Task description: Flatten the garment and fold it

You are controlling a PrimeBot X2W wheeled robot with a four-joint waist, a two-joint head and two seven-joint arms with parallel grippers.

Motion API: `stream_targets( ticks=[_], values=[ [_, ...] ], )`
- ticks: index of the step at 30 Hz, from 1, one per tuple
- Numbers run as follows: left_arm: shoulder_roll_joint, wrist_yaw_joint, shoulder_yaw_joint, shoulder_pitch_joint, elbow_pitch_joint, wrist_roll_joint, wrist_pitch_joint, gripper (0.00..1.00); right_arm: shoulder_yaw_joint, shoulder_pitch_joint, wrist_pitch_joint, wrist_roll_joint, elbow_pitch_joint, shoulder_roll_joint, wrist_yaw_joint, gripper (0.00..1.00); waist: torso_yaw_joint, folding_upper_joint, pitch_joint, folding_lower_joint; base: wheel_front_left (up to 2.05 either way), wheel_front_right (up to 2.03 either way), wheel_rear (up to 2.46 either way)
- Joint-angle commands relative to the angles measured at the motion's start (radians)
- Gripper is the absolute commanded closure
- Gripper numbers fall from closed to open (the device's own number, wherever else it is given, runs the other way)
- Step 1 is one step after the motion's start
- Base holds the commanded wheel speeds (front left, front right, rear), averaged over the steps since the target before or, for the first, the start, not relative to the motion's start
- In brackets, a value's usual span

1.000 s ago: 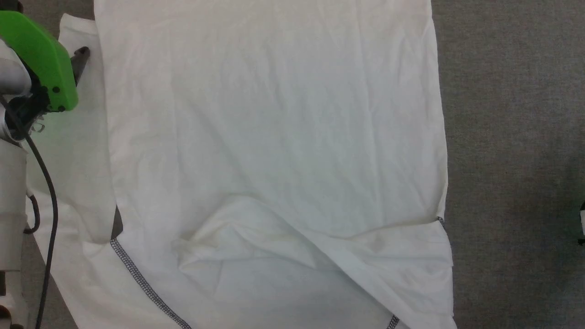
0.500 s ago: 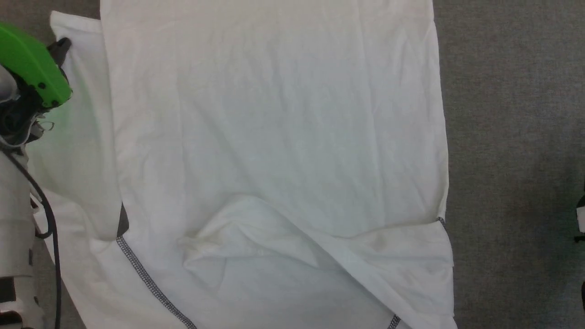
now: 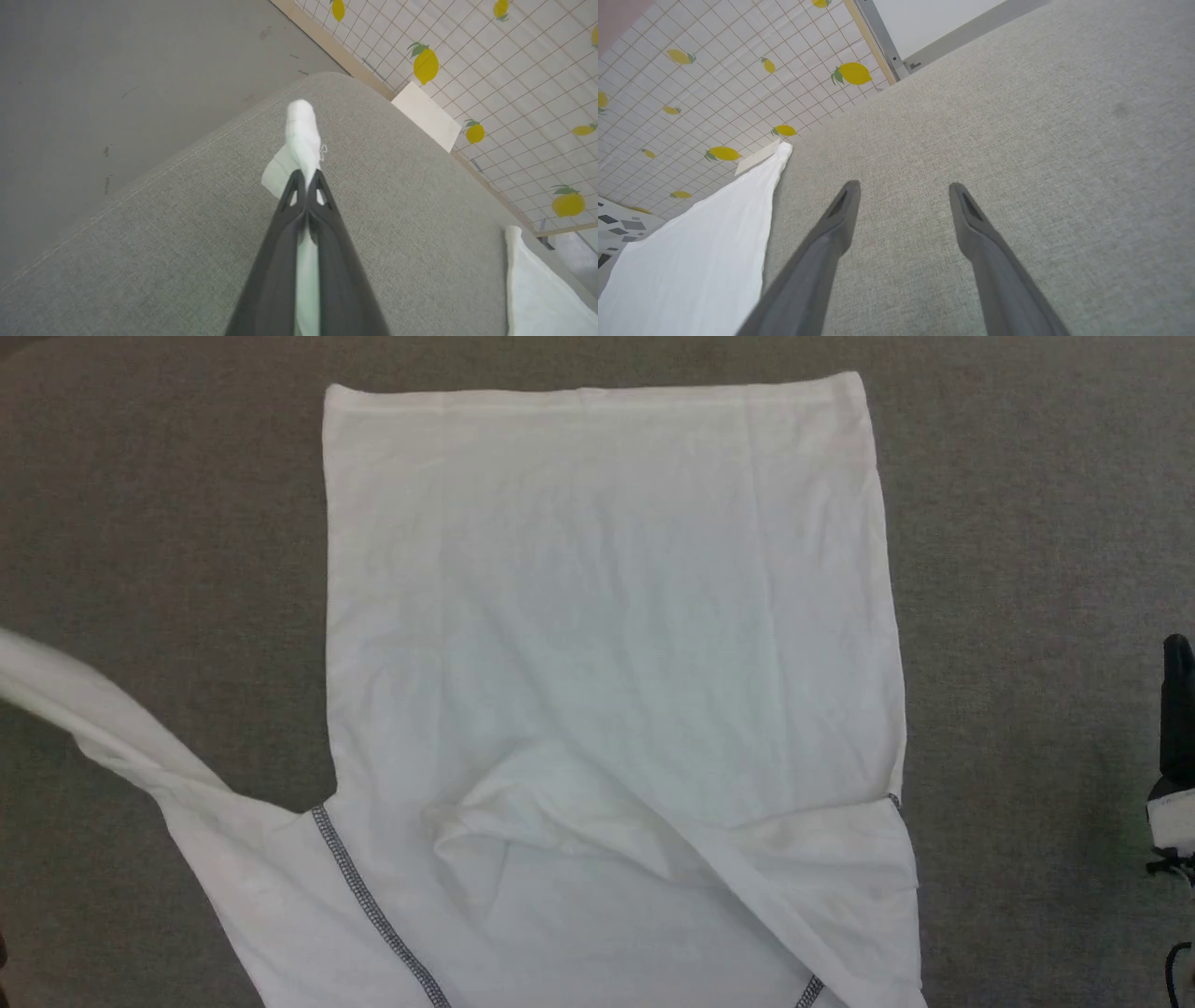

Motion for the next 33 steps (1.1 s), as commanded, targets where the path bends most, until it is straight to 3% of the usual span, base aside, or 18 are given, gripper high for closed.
stream_targets(
  ticks=[1,9,13,17,25,29,33],
  values=[
    [0.008,0.004,0.022,0.029,-0.005,-0.016,-0.027,1.0,0.0,0.013,-0.004,0.004,0.007,0.0,-0.001,0.0,0.043,0.0,-0.078,0.0,0.0,0.0,0.0],
    [-0.006,-0.008,0.109,0.161,-0.095,-0.055,-0.104,1.0,0.012,0.045,-0.013,0.015,0.041,0.0,-0.001,0.0,0.071,0.0,-0.163,0.0,0.0,0.0,0.0],
    [-0.045,-0.039,0.094,0.218,-0.201,-0.064,-0.107,1.0,0.023,0.058,-0.02,0.022,0.06,0.0,-0.001,0.0,0.073,0.0,-0.197,0.0,0.0,0.0,0.0],
    [-0.126,-0.059,0.038,0.261,-0.36,-0.084,-0.077,1.0,0.035,0.07,-0.029,0.03,0.079,0.0,-0.001,0.0,0.071,0.0,-0.227,0.0,0.0,0.0,0.0],
    [-0.308,-0.063,-0.216,0.329,-0.688,-0.078,0.053,1.0,0.06,0.096,-0.047,0.043,0.111,0.0,-0.001,0.0,0.058,0.0,-0.279,0.0,0.0,0.0,0.0],
    [-0.39,-0.055,-0.378,0.328,-0.755,-0.035,0.098,1.0,0.061,0.109,-0.051,0.048,0.116,0.0,-0.001,0.0,0.05,0.0,-0.288,0.0,0.0,0.0,0.0],
    [-0.433,-0.059,-0.531,0.31,-0.729,-0.012,0.117,1.0,0.07,0.113,-0.053,0.05,0.118,0.0,-0.001,0.0,0.03,0.0,-0.284,0.0,0.0,0.0,0.0]
  ],
)
